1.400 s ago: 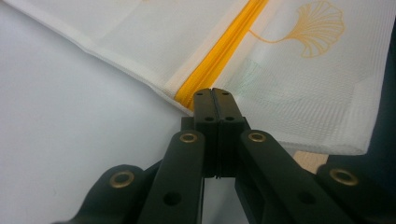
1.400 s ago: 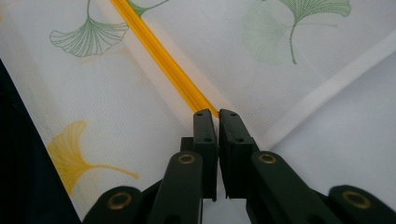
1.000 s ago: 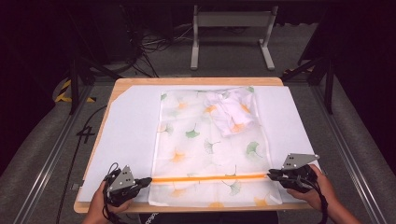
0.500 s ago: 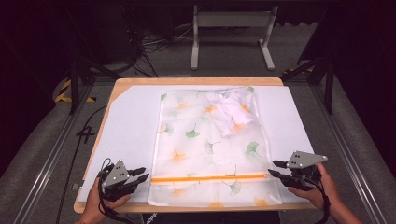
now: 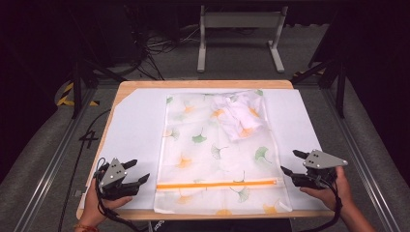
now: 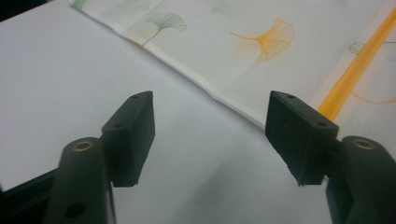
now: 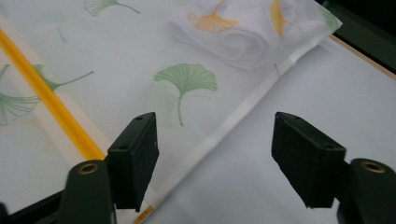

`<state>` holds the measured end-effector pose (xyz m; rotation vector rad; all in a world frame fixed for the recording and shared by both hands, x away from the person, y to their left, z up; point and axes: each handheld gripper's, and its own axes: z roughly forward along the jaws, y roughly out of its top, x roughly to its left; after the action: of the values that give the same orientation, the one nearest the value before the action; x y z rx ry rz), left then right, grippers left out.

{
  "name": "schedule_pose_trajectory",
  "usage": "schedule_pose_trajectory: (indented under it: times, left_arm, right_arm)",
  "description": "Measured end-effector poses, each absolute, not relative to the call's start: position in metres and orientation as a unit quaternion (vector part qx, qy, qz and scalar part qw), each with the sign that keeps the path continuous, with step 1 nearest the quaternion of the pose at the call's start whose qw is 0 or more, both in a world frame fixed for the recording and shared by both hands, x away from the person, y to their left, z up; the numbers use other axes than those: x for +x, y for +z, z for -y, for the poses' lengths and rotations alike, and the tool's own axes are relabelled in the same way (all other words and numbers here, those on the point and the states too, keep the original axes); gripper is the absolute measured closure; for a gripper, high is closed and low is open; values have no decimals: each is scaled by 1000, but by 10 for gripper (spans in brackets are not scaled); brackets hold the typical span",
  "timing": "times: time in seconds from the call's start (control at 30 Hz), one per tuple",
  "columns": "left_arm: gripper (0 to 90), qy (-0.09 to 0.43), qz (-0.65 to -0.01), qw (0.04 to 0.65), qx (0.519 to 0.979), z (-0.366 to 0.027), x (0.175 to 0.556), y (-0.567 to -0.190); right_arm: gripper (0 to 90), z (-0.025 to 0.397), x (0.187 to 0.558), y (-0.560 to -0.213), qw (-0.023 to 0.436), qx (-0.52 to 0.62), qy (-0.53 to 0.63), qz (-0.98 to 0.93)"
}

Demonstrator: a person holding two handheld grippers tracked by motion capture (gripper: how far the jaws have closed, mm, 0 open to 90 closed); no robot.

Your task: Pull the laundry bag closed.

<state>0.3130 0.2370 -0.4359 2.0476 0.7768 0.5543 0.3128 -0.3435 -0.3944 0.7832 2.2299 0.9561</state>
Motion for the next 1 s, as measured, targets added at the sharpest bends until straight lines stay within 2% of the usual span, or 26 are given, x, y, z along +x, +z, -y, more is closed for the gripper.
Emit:
schedule_pose_trajectory:
  times: [0.1,0.37,0.67,1.0]
  left_arm:
    - [240,227,-324,422,816,-241,317,-437]
    - [126,225,-349,432,801,-255,326,-443]
    - [93,223,-366,428,796,-263,331,-450]
    - [75,227,-382,444,778,-263,326,-450]
  right_arm:
    - [265,351,316,-399,299,309,361,-828]
    - [199,375,320,-407,307,336,390,-800]
    - [143,394,317,-422,320,392,384,-773]
    - [147,397,311,-426,333,405,377,-763]
